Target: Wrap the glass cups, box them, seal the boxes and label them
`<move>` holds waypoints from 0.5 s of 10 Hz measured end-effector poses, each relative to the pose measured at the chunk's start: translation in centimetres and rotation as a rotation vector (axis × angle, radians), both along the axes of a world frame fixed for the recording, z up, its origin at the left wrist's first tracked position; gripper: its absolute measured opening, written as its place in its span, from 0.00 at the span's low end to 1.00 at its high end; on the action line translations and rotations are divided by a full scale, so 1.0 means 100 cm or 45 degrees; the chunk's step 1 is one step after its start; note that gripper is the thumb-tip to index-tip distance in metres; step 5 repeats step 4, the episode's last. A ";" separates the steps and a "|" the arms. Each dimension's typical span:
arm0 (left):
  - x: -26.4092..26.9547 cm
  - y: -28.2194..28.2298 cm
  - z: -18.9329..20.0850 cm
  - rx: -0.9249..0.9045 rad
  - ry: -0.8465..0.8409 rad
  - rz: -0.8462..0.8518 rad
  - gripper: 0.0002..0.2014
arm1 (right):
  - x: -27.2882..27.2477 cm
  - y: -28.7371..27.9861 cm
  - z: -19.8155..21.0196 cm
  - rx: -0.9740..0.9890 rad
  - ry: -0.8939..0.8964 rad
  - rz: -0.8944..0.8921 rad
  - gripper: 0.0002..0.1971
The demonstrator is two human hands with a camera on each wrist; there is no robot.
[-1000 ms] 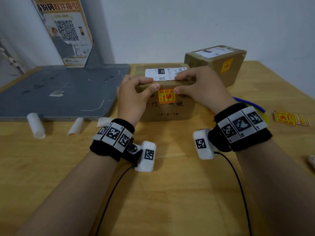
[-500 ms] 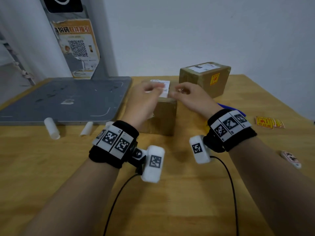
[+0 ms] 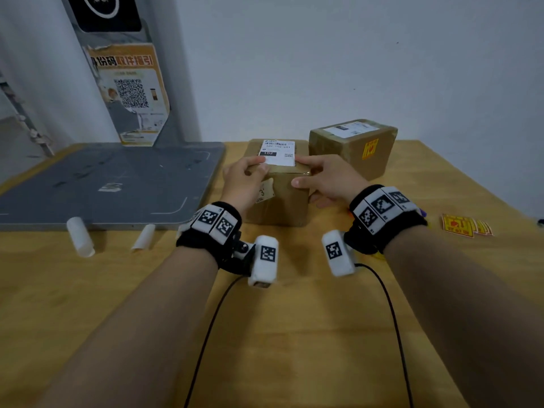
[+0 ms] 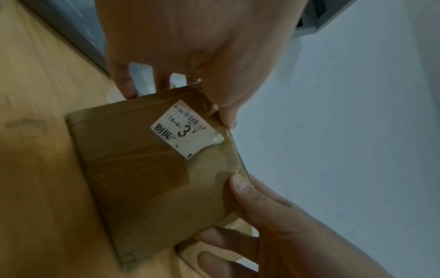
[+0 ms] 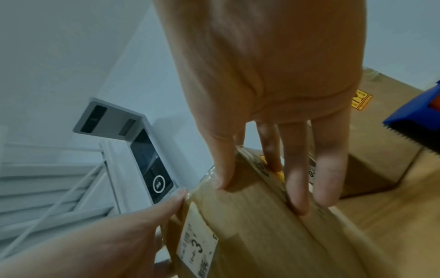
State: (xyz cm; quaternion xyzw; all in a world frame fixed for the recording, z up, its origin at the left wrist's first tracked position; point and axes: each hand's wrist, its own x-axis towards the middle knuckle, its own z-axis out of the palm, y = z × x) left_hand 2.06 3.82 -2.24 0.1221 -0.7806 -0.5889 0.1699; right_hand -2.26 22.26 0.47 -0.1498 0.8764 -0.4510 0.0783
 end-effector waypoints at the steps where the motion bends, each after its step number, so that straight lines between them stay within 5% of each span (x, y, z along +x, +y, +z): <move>1: -0.010 0.005 0.005 -0.025 0.019 0.031 0.15 | -0.009 -0.006 0.004 0.040 -0.017 -0.033 0.35; 3: -0.014 0.022 0.050 -0.174 -0.134 0.008 0.20 | 0.002 -0.010 0.068 0.424 0.153 -0.038 0.13; 5: -0.003 0.029 0.088 -0.170 0.037 0.008 0.25 | 0.017 0.000 0.098 0.276 0.279 -0.122 0.18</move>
